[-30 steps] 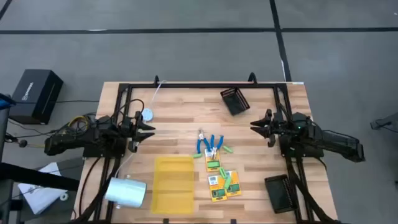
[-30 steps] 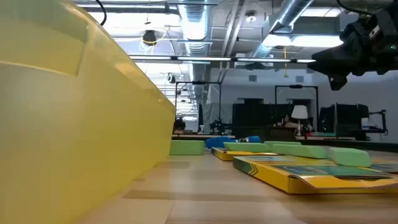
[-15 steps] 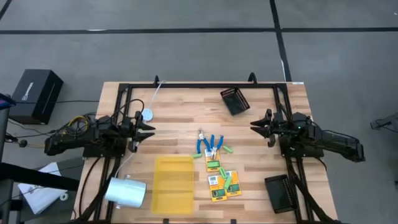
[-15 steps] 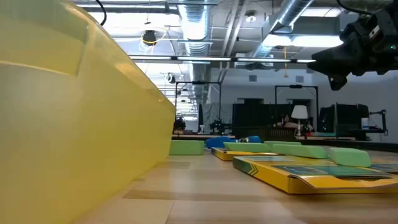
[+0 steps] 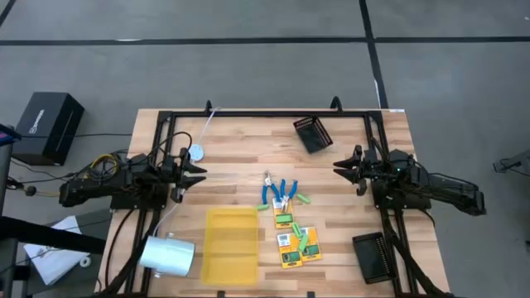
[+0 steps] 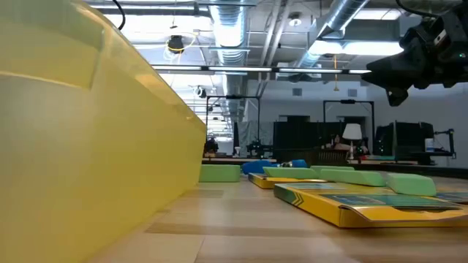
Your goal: Pick & Place School Supplies
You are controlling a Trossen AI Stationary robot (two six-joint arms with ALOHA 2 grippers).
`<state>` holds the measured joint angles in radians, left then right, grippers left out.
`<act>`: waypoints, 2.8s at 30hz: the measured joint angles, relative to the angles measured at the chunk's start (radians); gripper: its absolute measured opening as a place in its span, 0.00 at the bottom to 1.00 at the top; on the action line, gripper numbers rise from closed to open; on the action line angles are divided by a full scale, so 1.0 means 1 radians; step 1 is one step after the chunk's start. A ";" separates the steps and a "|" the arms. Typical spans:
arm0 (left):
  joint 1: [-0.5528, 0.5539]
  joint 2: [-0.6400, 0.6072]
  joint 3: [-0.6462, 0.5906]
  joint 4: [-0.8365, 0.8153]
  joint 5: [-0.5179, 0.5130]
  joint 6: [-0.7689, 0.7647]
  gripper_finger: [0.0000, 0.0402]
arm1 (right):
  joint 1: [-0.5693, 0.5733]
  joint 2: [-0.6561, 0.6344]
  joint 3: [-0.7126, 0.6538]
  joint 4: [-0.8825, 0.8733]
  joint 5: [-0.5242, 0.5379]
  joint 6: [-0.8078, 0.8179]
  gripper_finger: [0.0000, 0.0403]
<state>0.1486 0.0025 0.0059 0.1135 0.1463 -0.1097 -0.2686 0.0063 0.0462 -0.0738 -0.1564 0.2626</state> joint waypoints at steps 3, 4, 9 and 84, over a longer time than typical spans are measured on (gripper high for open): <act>0.000 0.000 0.000 0.000 0.000 0.000 0.26 | 0.000 0.000 0.000 0.000 0.000 0.000 0.28; 0.000 0.000 0.000 0.000 0.000 0.000 0.26 | 0.000 0.000 0.000 0.000 0.000 0.000 0.28; 0.000 0.000 0.000 0.000 0.000 0.000 0.26 | 0.000 0.000 0.000 0.000 0.000 0.000 0.28; 0.000 0.054 0.000 0.421 -0.007 -0.271 0.26 | 0.000 0.000 -0.003 0.120 0.000 0.000 0.28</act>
<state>0.1486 0.0566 0.0059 0.5350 0.1390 -0.3804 -0.2686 0.0062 0.0433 0.0465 -0.1567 0.2627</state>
